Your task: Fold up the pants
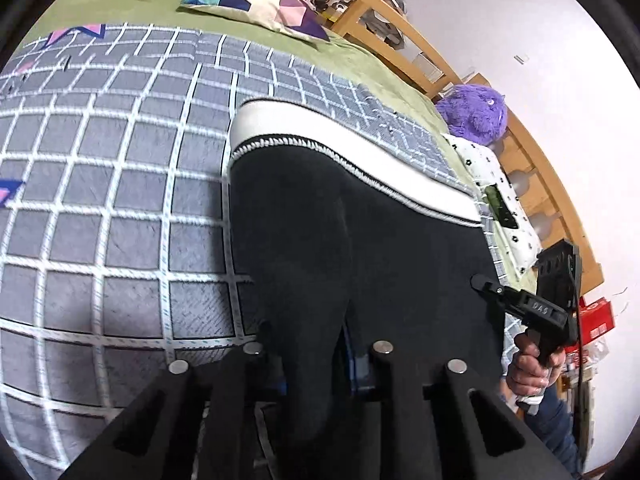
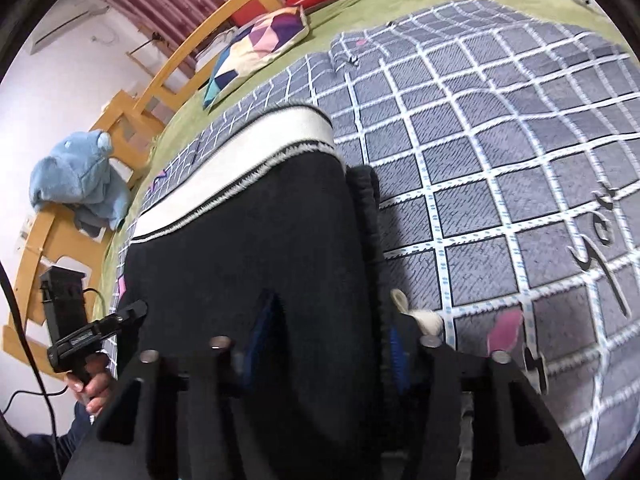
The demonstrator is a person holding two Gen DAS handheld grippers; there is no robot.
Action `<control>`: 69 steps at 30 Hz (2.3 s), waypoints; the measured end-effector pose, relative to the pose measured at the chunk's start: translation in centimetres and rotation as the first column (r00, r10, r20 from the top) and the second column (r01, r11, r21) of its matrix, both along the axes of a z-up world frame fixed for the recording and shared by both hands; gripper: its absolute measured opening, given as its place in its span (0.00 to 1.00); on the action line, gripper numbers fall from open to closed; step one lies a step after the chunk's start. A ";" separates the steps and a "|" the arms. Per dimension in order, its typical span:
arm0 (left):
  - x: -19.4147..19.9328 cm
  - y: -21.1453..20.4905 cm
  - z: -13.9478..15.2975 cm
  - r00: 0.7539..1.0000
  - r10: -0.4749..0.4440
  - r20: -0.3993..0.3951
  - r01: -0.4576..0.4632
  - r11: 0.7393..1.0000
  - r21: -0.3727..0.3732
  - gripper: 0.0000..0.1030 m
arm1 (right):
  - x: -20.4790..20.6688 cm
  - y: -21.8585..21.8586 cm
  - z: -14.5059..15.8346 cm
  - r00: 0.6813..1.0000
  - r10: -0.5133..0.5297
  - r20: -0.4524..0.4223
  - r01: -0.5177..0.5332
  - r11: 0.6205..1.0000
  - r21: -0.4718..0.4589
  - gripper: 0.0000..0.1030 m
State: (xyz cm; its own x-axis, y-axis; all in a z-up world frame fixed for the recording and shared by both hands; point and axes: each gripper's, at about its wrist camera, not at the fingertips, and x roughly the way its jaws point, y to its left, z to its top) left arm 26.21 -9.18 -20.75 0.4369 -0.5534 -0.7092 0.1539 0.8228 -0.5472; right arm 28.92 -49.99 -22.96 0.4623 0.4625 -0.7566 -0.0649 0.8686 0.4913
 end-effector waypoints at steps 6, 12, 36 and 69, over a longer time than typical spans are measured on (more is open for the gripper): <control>-0.3 4.6 6.2 0.999 0.007 0.052 -0.008 1.000 0.015 0.12 | -2.9 5.5 6.1 0.994 -0.039 0.101 0.041 0.999 -0.016 0.21; -1.3 13.9 8.9 0.993 0.094 0.072 -0.106 0.977 0.185 0.12 | -1.9 16.2 5.5 0.995 0.070 0.076 -0.075 0.996 0.055 0.21; -12.8 16.1 1.4 0.980 0.197 -0.005 -0.178 0.897 0.405 0.55 | -8.8 29.2 2.4 0.963 0.269 0.006 -0.238 0.862 -0.448 0.35; 0.2 14.6 0.5 0.967 0.211 0.141 -0.253 0.836 0.487 0.60 | 2.3 32.1 3.2 0.931 0.253 0.263 -0.086 0.853 -0.515 0.46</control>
State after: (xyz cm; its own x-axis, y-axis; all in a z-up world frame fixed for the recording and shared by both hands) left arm 26.44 5.46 -20.29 0.5739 -0.0115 -0.8188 -0.0509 0.9975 -0.0497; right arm 31.22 -17.90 -19.79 0.6583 0.1660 -0.7342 -0.3095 0.9488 -0.0629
